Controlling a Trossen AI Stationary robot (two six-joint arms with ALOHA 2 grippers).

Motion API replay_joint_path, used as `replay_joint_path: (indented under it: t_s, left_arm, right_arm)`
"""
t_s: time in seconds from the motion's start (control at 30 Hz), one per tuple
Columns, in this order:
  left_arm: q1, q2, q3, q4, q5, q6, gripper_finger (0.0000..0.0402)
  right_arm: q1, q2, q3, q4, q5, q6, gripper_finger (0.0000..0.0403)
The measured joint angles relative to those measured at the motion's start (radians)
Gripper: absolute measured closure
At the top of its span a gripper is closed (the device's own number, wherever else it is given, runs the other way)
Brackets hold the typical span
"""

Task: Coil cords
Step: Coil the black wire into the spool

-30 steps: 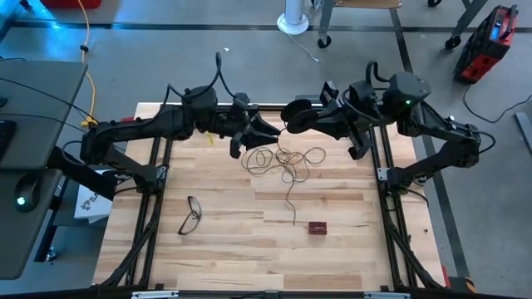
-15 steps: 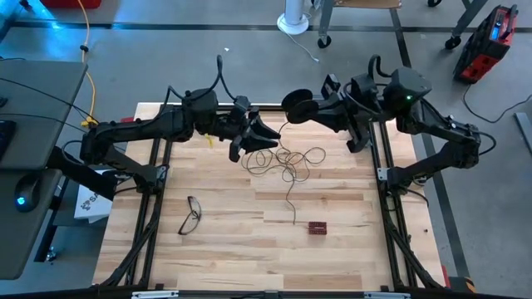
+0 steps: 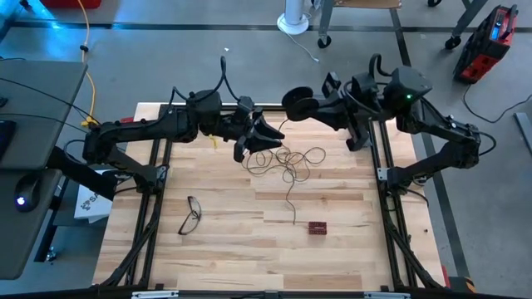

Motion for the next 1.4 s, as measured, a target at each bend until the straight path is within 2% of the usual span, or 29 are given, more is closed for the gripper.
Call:
replay_joint_path:
  t_s: [0.2, 0.33, 0.8, 1.17, 1.4]
  left_arm:
    - [0.003, -0.002, 0.0, -0.003, 0.0, 0.01, 0.0243]
    - [0.003, -0.002, 0.0, -0.011, 0.0, 0.01, 0.0261]
    - [0.003, -0.001, 0.0, -0.027, -0.007, 0.056, 0.0395]
    - [0.003, -0.001, 0.0, -0.025, -0.004, 0.052, 0.0401]
    - [0.014, -0.001, 0.0, -0.027, -0.049, 0.069, 0.0401]
  right_arm:
    - [-0.001, 0.0, 0.0, 0.0, 0.0, -0.001, 0.0403]
    - [0.0, 0.0, 0.0, 0.0, 0.0, -0.002, 0.0403]
    - [0.0, 0.0, 0.0, 0.016, 0.0, -0.002, 0.0403]
    - [0.0, 0.0, 0.0, 0.016, 0.0, 0.003, 0.0403]
    - [0.0, 0.006, 0.0, 0.042, 0.0, 0.03, 0.0403]
